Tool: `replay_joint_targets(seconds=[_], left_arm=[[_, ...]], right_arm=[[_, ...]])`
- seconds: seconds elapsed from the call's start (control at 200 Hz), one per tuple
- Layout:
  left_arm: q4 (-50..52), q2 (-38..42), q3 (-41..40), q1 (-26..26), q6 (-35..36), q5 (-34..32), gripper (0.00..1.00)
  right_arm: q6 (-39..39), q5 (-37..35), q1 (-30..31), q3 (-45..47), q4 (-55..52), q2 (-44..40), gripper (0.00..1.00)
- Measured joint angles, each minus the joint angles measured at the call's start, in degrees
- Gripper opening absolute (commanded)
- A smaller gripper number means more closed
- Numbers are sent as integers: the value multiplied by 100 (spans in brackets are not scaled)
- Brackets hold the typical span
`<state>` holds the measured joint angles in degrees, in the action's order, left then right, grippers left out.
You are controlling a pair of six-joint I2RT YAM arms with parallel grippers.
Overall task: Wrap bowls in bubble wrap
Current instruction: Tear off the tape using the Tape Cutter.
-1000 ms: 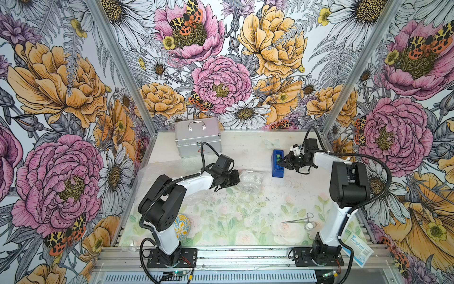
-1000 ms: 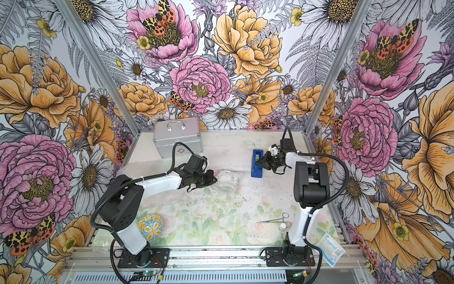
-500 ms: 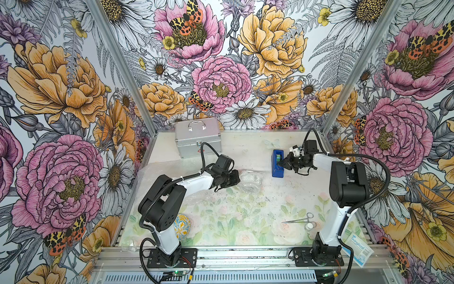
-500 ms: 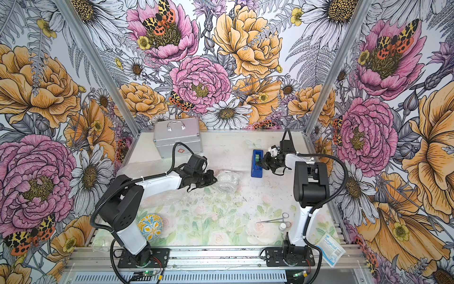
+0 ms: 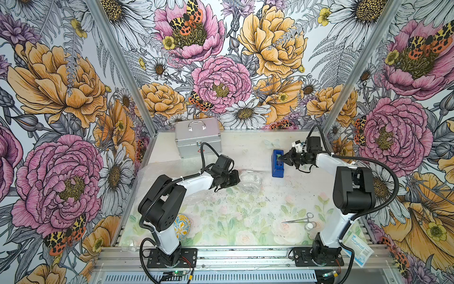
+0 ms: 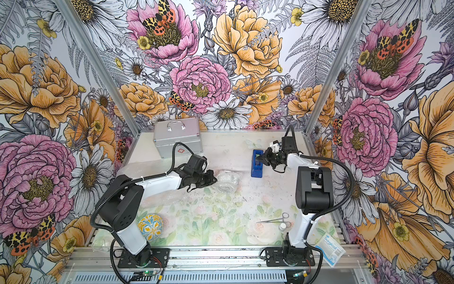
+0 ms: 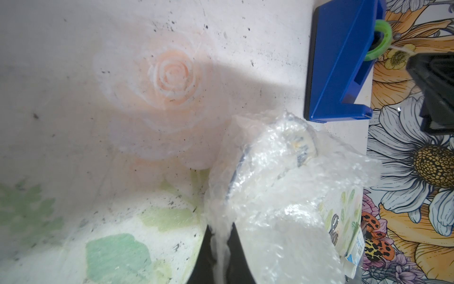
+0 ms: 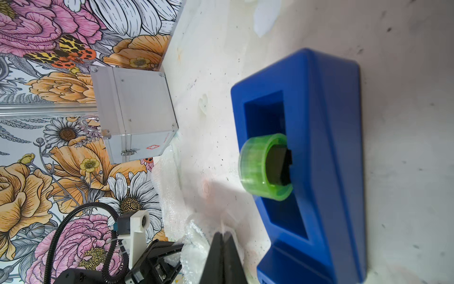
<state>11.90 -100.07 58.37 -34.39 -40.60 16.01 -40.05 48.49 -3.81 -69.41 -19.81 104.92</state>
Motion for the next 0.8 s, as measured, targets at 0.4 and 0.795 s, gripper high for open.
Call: replay_joint_targets(seconds=[0.4, 0.795], left_arm=[[0, -2, 0, 0, 0, 0, 0], [4, -2, 2, -11, 0, -2, 0]], right_arm=[[-107, -219, 127, 1401, 238, -1187, 0], [-151, -389, 129, 2164, 682, -1298, 0]])
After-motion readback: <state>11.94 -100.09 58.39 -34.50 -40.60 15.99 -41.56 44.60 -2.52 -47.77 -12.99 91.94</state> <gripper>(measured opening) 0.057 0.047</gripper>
